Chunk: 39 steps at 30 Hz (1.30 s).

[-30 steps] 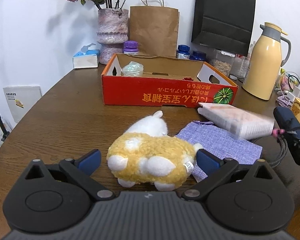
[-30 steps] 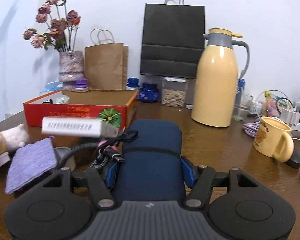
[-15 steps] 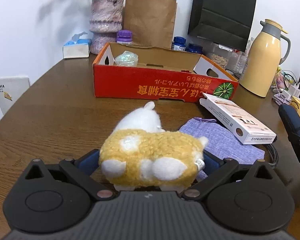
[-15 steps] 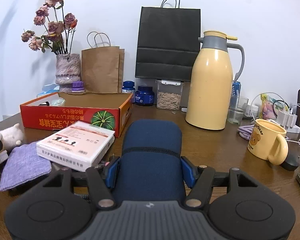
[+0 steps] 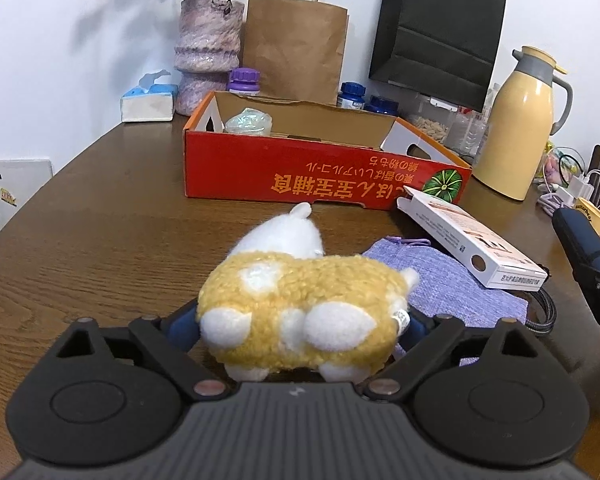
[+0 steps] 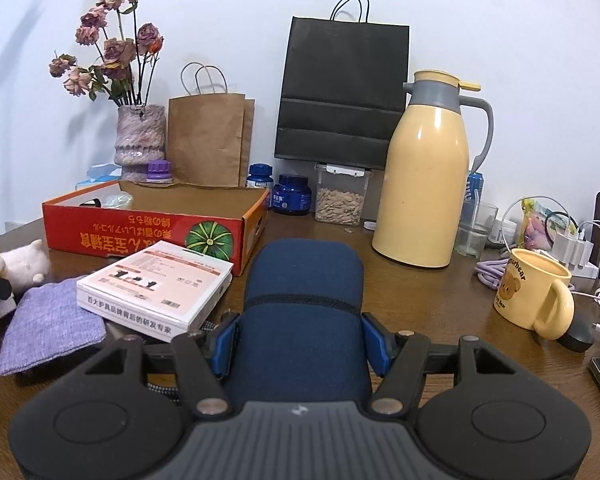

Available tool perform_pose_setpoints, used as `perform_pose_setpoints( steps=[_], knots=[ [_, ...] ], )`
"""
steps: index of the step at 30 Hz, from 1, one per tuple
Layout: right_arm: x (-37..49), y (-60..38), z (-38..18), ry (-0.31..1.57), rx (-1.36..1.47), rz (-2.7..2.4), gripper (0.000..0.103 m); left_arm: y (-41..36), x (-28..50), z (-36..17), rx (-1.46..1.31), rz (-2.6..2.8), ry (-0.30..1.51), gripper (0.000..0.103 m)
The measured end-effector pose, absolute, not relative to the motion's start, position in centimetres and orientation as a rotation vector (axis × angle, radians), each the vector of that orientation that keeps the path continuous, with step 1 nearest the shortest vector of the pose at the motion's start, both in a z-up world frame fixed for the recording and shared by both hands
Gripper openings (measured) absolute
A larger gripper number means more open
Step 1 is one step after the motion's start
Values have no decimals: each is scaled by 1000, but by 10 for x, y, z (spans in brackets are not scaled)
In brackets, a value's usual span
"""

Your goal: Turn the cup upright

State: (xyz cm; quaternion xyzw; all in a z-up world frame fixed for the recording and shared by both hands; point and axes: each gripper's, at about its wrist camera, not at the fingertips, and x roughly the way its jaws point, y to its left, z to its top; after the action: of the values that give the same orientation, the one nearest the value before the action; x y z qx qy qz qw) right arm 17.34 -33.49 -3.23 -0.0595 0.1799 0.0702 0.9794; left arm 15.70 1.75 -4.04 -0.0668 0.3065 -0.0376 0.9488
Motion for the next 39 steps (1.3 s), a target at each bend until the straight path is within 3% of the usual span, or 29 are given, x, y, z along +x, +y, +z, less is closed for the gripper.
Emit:
perform_pose_setpoints(
  steps=[20, 39],
  knots=[
    [166, -322, -28, 328, -130, 183, 62, 23, 140, -15, -103, -49, 533, 93],
    [181, -269, 11, 248, -119, 291, 62, 18, 154, 18, -94, -77, 445, 93]
  ],
)
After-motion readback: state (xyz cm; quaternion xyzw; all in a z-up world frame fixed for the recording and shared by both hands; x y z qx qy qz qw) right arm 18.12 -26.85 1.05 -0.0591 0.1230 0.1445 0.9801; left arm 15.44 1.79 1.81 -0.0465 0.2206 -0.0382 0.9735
